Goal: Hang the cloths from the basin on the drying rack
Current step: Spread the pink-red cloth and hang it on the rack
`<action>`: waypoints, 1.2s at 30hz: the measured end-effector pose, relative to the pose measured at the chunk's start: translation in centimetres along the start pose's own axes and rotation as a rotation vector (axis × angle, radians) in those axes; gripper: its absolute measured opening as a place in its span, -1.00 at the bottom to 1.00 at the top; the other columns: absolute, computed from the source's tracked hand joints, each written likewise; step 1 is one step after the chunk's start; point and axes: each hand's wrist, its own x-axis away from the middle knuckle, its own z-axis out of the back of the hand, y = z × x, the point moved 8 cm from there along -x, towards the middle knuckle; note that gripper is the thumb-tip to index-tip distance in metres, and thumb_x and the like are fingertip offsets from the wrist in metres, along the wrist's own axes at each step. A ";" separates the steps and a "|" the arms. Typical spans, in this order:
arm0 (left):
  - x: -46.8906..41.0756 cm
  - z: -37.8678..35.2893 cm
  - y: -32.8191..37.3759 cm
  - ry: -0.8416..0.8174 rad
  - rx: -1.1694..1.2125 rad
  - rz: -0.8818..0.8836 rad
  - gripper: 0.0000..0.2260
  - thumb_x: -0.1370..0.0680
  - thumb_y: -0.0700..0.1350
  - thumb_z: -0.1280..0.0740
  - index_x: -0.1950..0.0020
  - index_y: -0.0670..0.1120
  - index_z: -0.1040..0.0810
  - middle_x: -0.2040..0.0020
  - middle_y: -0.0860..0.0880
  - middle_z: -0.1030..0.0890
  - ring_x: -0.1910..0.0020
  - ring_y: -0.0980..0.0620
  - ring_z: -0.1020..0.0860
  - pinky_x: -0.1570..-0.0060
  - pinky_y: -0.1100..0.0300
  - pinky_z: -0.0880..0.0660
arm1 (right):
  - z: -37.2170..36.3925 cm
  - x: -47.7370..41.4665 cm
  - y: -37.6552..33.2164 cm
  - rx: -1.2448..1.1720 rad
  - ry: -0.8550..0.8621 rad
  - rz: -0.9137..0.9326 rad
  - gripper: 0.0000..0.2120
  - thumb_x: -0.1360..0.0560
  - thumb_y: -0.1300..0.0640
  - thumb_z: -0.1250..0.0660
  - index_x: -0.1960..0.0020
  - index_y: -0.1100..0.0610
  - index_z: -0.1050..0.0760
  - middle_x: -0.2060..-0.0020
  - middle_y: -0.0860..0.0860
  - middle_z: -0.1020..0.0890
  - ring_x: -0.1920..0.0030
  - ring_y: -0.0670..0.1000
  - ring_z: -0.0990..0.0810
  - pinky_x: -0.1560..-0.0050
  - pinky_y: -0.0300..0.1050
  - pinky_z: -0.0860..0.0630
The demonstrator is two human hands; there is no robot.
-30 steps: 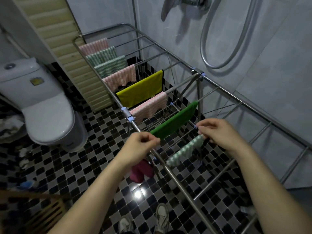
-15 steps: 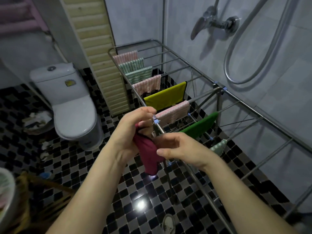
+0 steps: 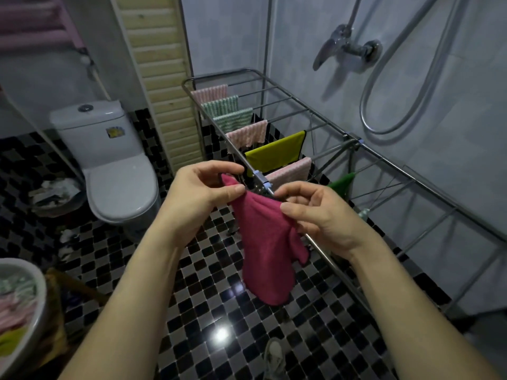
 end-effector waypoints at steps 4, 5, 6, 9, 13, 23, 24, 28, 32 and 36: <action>1.4 -0.1 0.8 -0.014 -0.217 -0.074 -0.83 -0.31 -0.10 -0.53 0.11 0.00 -0.72 0.16 -0.04 -0.71 0.12 -0.02 -0.68 0.05 0.08 -0.62 | 0.5 1.9 -2.4 0.372 0.118 0.073 -0.86 -0.43 0.27 -0.44 0.01 0.18 -0.66 0.18 0.10 -0.68 0.16 -0.02 -0.63 0.17 -0.15 -0.55; 1.7 -0.7 1.2 -0.059 -0.234 -0.078 -0.83 -0.33 -0.10 -0.52 0.10 -0.02 -0.72 0.17 -0.04 -0.71 0.12 -0.01 -0.68 0.08 0.10 -0.62 | 0.7 2.5 -3.1 0.423 0.155 0.094 -0.89 -0.45 0.28 -0.43 0.03 0.19 -0.65 0.17 0.11 -0.69 0.17 -0.02 -0.63 0.17 -0.14 -0.55; 1.9 -1.2 1.4 -0.107 -0.233 -0.068 -0.81 -0.33 -0.09 -0.51 0.08 -0.04 -0.71 0.17 -0.04 -0.71 0.13 0.01 -0.68 0.11 0.13 -0.61 | 1.0 2.8 -3.8 0.460 0.188 0.122 -0.90 -0.46 0.29 -0.43 0.04 0.18 -0.65 0.18 0.09 -0.69 0.18 -0.03 -0.63 0.18 -0.14 -0.55; 2.5 -3.2 1.4 -0.313 -0.261 0.023 -0.76 -0.33 -0.13 -0.52 0.01 -0.07 -0.70 0.14 -0.03 -0.72 0.14 0.05 -0.68 0.13 0.23 -0.60 | 1.3 4.4 -6.3 0.512 0.249 0.228 -0.84 -0.45 0.37 -0.40 0.07 0.14 -0.62 0.21 -0.06 -0.70 0.19 -0.13 -0.64 0.17 -0.21 -0.55; 2.9 -5.9 2.1 -0.430 -0.432 -0.037 -0.88 -0.36 -0.11 -0.52 0.16 -0.09 -0.69 0.27 0.01 -0.68 0.28 0.14 -0.61 0.23 0.31 -0.52 | 1.9 6.4 -8.6 0.699 0.254 0.248 -0.72 -0.43 0.37 -0.43 0.01 0.02 -0.64 0.16 -0.17 -0.70 0.08 -0.15 -0.66 0.02 -0.24 -0.55; 2.6 -15.6 4.7 -0.528 0.000 -0.149 -0.82 -0.43 -0.04 -0.44 0.15 -0.08 -0.49 0.35 -0.07 -0.31 0.46 0.12 -0.25 0.53 0.34 -0.20 | 11.7 12.1 -10.7 0.938 0.392 0.159 -0.88 -0.42 0.22 -0.49 0.13 0.00 -0.68 0.28 -0.12 -0.67 0.22 -0.20 -0.61 0.16 -0.32 -0.49; 2.6 -16.5 4.7 -0.537 0.001 -0.151 -0.84 -0.47 -0.08 -0.41 0.12 -0.11 -0.48 0.35 -0.04 -0.33 0.45 0.12 -0.28 0.52 0.34 -0.24 | 13.0 12.7 -10.3 0.901 0.418 0.138 -0.88 -0.43 0.22 -0.47 0.13 0.01 -0.67 0.29 -0.13 -0.67 0.23 -0.21 -0.61 0.18 -0.36 -0.49; 2.6 -20.5 4.1 -0.595 -0.071 -0.220 -0.90 -0.51 -0.14 -0.35 0.07 -0.14 -0.48 0.26 0.01 -0.48 0.26 0.06 -0.43 0.26 0.21 -0.40 | 18.3 15.7 -8.3 0.429 0.456 0.074 -0.93 -0.39 0.22 -0.42 0.16 0.10 -0.66 0.29 -0.02 -0.67 0.24 -0.08 -0.64 0.26 -0.24 -0.62; 2.3 -24.1 2.1 -0.602 -0.197 -0.206 -0.90 -0.57 -0.14 -0.32 0.09 -0.14 -0.48 0.19 -0.04 -0.46 0.27 0.20 -0.41 0.24 0.27 -0.40 | 22.3 18.0 -6.8 0.121 0.513 0.141 -0.86 -0.22 0.09 -0.46 0.23 0.08 -0.66 0.28 0.03 -0.66 0.28 -0.04 -0.64 0.32 -0.17 -0.63; 3.2 -27.4 -1.0 -0.643 -0.137 -0.063 -0.93 -0.61 -0.15 -0.27 -0.02 -0.13 -0.42 0.21 -0.06 -0.51 0.24 -0.03 -0.52 0.22 -0.03 -0.53 | 25.3 19.7 -6.1 0.001 0.587 0.211 -0.69 -0.15 0.06 -0.59 0.15 0.08 -0.64 0.20 0.05 -0.70 0.15 0.00 -0.69 0.20 -0.07 -0.65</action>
